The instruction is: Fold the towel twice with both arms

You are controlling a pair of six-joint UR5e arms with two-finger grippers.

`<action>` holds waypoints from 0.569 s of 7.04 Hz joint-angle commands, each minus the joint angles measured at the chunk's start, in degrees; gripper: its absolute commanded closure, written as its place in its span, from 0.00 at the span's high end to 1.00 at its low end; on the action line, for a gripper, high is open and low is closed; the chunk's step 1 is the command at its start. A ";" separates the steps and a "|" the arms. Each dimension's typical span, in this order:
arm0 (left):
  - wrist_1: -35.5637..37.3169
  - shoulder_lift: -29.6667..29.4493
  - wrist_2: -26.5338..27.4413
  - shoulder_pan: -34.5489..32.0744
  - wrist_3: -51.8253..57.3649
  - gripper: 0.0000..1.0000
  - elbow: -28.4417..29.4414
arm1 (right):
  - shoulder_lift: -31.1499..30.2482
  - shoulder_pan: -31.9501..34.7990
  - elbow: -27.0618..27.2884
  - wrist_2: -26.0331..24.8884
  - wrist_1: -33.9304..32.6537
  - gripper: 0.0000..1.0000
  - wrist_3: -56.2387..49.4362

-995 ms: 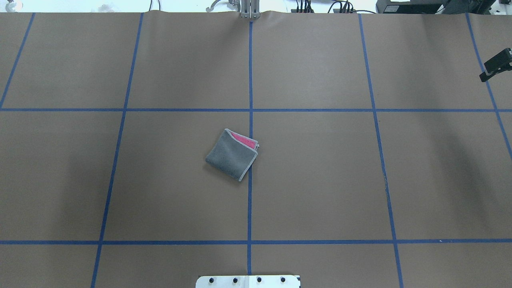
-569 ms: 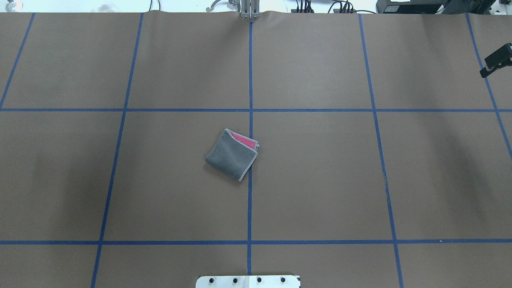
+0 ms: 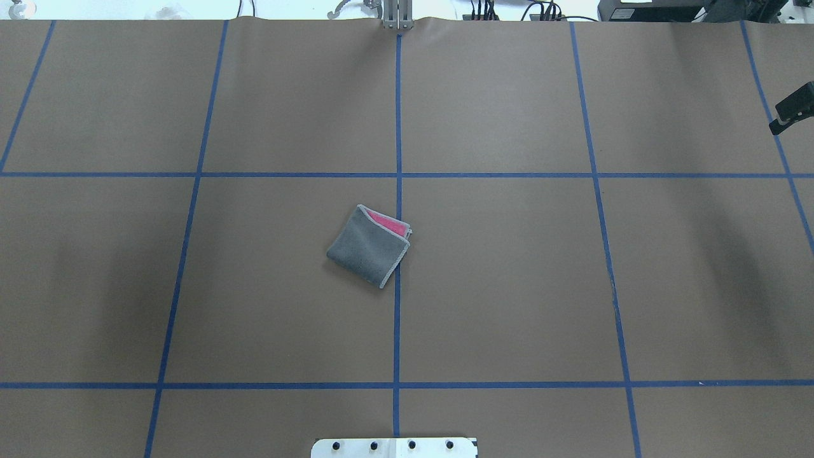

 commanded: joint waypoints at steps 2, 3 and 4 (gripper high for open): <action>-0.36 -0.54 0.00 0.07 0.15 1.00 -0.74 | -0.50 3.36 -1.56 2.01 0.23 1.00 -0.08; -0.36 -0.72 0.00 0.07 0.15 1.00 -0.74 | -0.68 3.82 -1.47 2.55 0.41 1.00 -0.26; -0.44 -0.72 0.00 -0.01 0.15 1.00 -1.09 | -0.86 3.74 -1.82 2.47 0.41 1.00 -0.26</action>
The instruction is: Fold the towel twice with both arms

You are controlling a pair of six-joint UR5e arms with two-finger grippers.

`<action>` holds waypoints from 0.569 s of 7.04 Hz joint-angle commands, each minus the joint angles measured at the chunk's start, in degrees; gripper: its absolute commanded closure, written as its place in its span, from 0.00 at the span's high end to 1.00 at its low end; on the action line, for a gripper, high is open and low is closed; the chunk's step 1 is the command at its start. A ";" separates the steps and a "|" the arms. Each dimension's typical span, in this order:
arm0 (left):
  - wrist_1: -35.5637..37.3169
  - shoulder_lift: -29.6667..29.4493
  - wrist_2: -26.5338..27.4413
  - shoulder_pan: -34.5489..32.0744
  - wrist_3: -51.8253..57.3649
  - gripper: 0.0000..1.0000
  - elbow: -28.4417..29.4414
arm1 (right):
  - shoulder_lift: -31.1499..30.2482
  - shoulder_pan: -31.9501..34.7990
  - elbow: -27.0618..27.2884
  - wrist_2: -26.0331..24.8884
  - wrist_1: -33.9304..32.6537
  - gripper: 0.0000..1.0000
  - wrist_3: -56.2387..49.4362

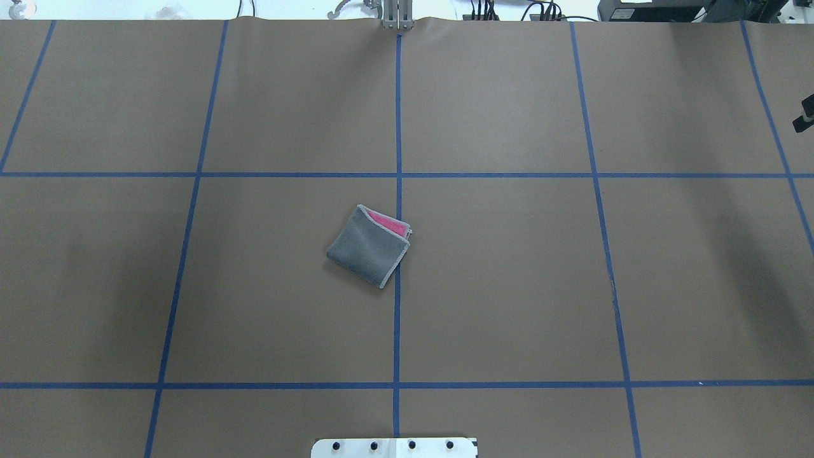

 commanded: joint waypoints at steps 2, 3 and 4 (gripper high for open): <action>-0.51 -0.10 0.00 0.03 0.01 1.00 -0.44 | -0.12 0.38 -0.23 0.24 0.05 1.00 -0.09; -0.51 -0.01 0.00 -0.06 0.01 1.00 -0.97 | -0.03 0.38 0.29 0.24 0.14 1.00 0.00; -0.51 -0.10 0.00 0.03 -0.07 1.00 -1.15 | -0.21 0.38 0.47 0.50 0.05 1.00 0.00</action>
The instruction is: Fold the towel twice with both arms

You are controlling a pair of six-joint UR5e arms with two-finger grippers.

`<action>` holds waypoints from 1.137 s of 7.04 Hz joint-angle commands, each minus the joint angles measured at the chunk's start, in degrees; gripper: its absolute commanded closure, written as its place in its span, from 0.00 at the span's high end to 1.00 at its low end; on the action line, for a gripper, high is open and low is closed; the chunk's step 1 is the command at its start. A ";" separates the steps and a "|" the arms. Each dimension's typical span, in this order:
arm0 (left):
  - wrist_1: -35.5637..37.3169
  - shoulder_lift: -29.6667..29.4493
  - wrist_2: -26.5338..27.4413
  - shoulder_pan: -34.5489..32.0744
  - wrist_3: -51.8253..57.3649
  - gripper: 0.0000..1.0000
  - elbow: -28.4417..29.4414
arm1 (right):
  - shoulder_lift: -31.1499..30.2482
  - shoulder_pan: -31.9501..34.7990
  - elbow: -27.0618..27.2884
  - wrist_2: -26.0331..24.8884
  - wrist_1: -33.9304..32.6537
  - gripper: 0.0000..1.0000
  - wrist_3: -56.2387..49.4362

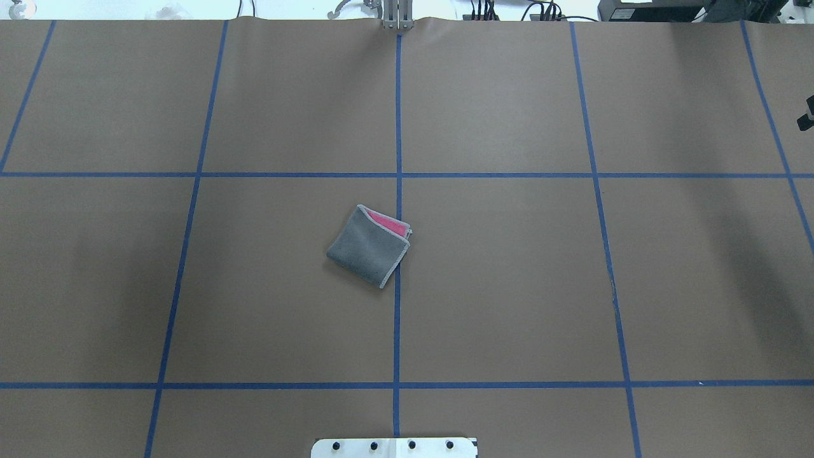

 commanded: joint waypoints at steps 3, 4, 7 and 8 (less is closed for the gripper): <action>-0.05 0.32 0.09 0.03 0.02 1.00 -0.39 | -1.24 0.00 2.46 4.05 -0.22 1.00 0.12; -1.27 0.67 0.00 -0.05 0.02 1.00 -0.04 | -2.03 0.00 1.59 3.97 -0.13 1.00 0.12; -1.63 0.58 0.00 -0.05 -0.16 1.00 -0.56 | -1.60 -0.08 1.76 3.80 0.05 1.00 0.38; -1.63 0.58 0.00 -0.05 -0.16 1.00 -0.91 | -1.51 -0.26 1.41 3.71 0.05 1.00 0.21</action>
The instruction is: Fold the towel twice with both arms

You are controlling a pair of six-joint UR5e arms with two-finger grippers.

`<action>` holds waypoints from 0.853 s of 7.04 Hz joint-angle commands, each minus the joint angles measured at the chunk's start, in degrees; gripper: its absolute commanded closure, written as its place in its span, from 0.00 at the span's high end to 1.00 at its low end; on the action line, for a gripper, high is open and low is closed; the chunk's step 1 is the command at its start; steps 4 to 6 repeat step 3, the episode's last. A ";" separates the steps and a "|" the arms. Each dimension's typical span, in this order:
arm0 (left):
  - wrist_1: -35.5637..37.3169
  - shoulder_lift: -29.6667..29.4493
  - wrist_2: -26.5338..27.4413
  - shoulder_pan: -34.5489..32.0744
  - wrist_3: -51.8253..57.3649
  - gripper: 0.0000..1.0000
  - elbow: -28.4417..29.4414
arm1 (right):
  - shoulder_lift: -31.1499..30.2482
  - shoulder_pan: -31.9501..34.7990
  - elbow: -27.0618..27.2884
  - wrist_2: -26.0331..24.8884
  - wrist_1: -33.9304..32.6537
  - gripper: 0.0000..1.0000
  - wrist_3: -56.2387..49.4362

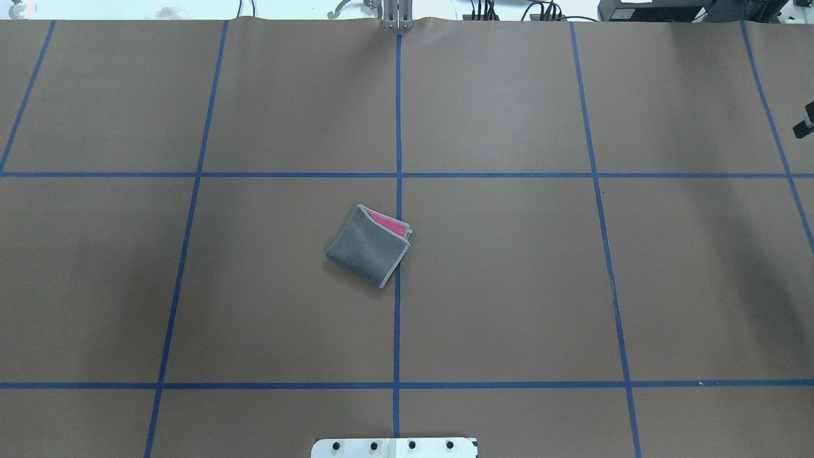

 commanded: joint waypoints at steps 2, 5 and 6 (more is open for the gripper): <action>-0.03 0.01 0.00 0.00 -0.06 1.00 -0.54 | 0.24 -0.11 0.01 -0.16 0.10 1.00 0.08; -0.03 -0.07 0.00 0.09 0.03 1.00 -0.54 | 0.24 -0.11 0.01 -0.16 0.10 1.00 0.17; -0.03 -0.07 0.00 0.09 0.03 1.00 -0.54 | 0.24 -0.11 0.01 -0.16 0.10 1.00 0.17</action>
